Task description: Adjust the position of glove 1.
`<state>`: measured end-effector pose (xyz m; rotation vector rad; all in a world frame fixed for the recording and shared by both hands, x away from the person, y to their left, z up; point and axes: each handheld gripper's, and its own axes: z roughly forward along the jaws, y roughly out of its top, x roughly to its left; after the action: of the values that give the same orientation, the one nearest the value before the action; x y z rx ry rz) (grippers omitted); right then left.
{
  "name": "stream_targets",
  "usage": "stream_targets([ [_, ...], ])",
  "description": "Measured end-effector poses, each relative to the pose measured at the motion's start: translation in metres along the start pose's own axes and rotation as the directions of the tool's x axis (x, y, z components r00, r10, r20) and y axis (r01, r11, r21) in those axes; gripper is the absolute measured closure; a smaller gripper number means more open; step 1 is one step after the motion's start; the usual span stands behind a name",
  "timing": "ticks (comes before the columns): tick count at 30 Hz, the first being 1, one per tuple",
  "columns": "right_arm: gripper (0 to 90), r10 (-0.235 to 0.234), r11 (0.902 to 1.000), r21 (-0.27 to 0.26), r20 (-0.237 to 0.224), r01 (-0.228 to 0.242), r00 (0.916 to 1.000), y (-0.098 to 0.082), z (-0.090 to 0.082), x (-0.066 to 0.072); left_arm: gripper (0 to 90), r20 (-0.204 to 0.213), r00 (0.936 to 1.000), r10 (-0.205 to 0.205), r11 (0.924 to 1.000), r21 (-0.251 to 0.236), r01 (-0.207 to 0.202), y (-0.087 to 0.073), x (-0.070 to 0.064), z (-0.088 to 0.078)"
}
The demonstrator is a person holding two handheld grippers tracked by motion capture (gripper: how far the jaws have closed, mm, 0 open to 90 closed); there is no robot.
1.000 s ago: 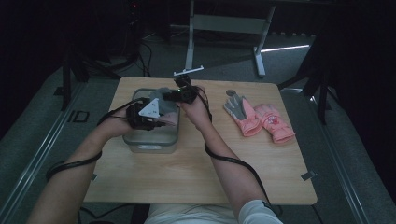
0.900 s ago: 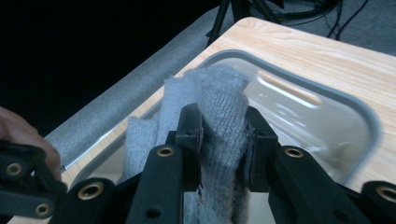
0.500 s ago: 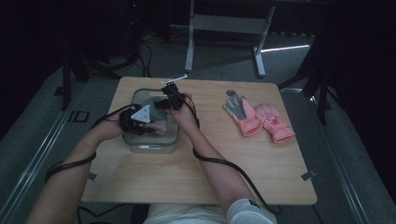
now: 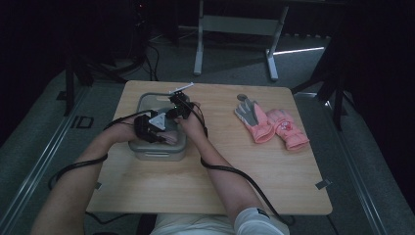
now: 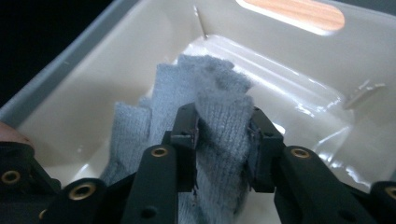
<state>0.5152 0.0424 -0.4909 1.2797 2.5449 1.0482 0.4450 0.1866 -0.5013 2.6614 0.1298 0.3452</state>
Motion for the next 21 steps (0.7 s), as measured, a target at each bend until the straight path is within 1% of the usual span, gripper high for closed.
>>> stream_targets([
  [1,65.7,0.001,1.0000,-0.002,-0.001,-0.001,1.0000,0.000,0.000,0.000,66.8,0.000,1.0000,0.004,0.9999,0.014,-0.004,0.001,0.000,0.002],
  [2,60.2,0.001,1.0000,-0.005,-0.014,-0.001,0.9999,0.000,0.000,-0.001,66.5,0.006,0.9999,0.015,0.9995,0.029,-0.015,0.002,0.001,0.004],
  [3,54.4,-0.005,1.0000,-0.006,-0.015,0.005,0.9999,0.000,0.000,0.000,66.4,0.009,0.9997,0.021,0.9991,0.037,-0.021,0.003,0.001,0.006],
  [4,50.7,-0.022,0.9997,-0.012,-0.009,0.021,0.9997,0.000,0.000,0.002,66.1,0.009,0.9998,0.017,0.9989,0.044,-0.018,0.004,0.002,0.007],
  [5,51.6,-0.032,0.9994,-0.014,0.006,0.032,0.9995,0.000,-0.002,0.003,65.7,0.015,0.9997,0.019,0.9986,0.049,-0.019,0.005,0.002,0.007],
  [7,50.8,-0.027,0.9994,-0.023,-0.002,0.027,0.9996,0.000,-0.005,0.002,64.3,0.016,0.9997,0.018,0.9981,0.058,-0.019,0.005,0.001,0.008],
  [9,50.3,-0.020,0.9994,-0.027,-0.003,0.020,0.9998,0.000,-0.007,0.001,62.3,0.017,0.9998,0.011,0.9983,0.056,-0.012,0.005,0.001,0.008],
  [10,49.4,-0.013,0.9990,-0.043,-0.004,0.013,0.9999,0.001,-0.013,-0.002,61.1,0.015,0.9998,0.010,0.9986,0.053,-0.011,0.004,0.001,0.007],
  [12,48.7,-0.010,0.9987,-0.050,-0.006,0.010,0.9999,0.001,-0.016,-0.003,59.7,0.015,0.9999,0.005,0.9985,0.054,-0.006,0.004,0.001,0.007],
  [13,48.4,-0.013,0.9978,-0.065,-0.003,0.012,0.9999,0.001,-0.023,-0.005,58.5,0.017,0.9999,0.000,0.9984,0.057,-0.001,0.003,0.001,0.006],
  [14,47.8,-0.011,0.9975,-0.070,-0.008,0.011,0.9999,0.001,-0.026,-0.006,57.2,0.017,0.9999,0.000,0.9984,0.057,-0.001,0.003,0.001,0.006],
  [16,46.9,-0.020,0.9964,-0.082,-0.004,0.019,0.9998,0.001,-0.033,-0.008,51.9,0.015,0.9993,-0.034,0.9975,0.062,0.033,0.003,0.000,0.005],
  [17,46.9,-0.020,0.9964,-0.082,-0.004,0.019,0.9998,0.001,-0.033,-0.008,49.9,0.015,0.9993,-0.034,0.9975,0.062,0.033,0.003,0.000,0.005],
  [18,46.1,-0.019,0.9956,-0.092,-0.008,0.018,0.9998,0.000,-0.041,-0.010,47.1,0.003,0.9983,-0.059,0.9966,0.058,0.059,0.002,0.001,0.001],
  [19,46.1,-0.019,0.9956,-0.092,-0.008,0.018,0.9998,0.000,-0.041,-0.010,44.5,0.003,0.9983,-0.059,0.9966,0.058,0.059,0.002,0.001,0.001],
  [21,45.1,-0.027,0.9946,-0.101,-0.016,0.025,0.9995,-0.002,-0.051,-0.014,40.7,-0.019,0.9971,-0.074,0.9955,0.058,0.075,0.002,0.002,-0.004],
])
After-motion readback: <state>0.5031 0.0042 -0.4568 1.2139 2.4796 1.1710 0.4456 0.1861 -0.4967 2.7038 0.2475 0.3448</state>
